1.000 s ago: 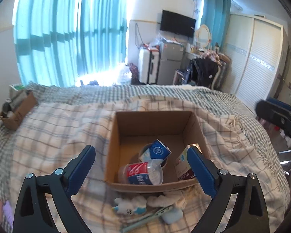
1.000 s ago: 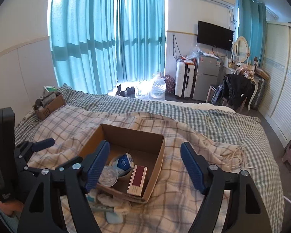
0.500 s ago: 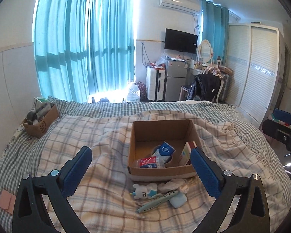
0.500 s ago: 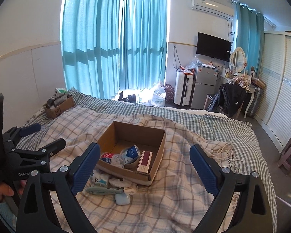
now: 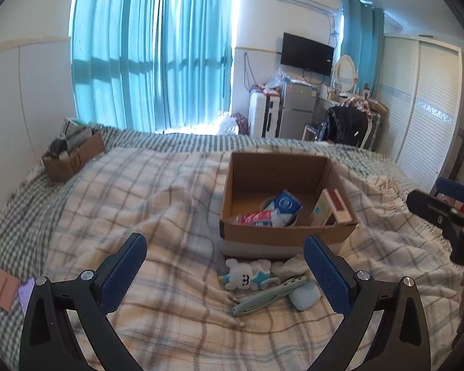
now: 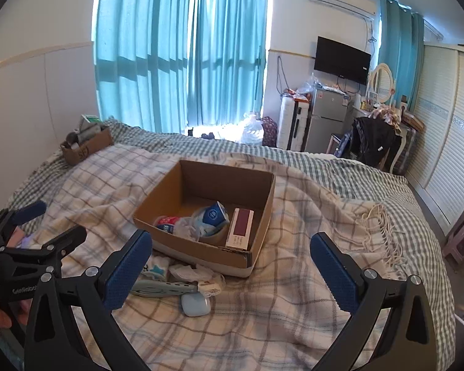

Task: Organize objects
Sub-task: 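Withdraw both tools from the box toward the clip and earbud case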

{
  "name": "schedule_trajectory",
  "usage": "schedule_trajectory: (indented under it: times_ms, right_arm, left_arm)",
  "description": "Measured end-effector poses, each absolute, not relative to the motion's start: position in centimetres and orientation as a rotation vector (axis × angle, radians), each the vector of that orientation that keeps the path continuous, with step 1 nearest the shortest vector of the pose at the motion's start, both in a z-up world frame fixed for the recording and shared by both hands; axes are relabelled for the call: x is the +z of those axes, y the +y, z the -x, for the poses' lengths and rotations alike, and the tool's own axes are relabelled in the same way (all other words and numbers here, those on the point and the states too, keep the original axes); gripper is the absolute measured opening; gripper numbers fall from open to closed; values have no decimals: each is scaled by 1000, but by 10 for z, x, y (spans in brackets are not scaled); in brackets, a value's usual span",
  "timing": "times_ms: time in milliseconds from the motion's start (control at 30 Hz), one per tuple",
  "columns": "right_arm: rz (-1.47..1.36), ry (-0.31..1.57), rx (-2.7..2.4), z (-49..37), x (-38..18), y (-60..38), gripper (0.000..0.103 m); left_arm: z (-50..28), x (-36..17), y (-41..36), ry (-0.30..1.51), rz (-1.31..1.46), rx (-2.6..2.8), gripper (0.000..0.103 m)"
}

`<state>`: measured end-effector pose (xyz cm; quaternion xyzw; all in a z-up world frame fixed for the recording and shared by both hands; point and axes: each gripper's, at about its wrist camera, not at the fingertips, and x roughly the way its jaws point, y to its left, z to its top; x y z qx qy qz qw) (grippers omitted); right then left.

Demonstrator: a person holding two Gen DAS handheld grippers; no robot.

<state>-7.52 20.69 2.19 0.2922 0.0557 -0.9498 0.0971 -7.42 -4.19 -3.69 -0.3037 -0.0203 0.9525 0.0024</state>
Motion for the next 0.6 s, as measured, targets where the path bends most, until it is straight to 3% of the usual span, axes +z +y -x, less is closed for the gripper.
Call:
schedule_trajectory:
  times_ms: [233, 433, 600]
  right_arm:
    - [-1002, 128, -2779, 103, -38, 208, 103]
    - [-1153, 132, -2682, 112, -93, 199, 103]
    - [-1296, 268, -2566, 118, -134, 176, 102]
  left_arm:
    - [88, -96, -41, -6, 1121, 2948, 103]
    - [88, -117, -44, -17, 1186, 2923, 103]
    - [91, -127, -44, -7, 1244, 2914, 103]
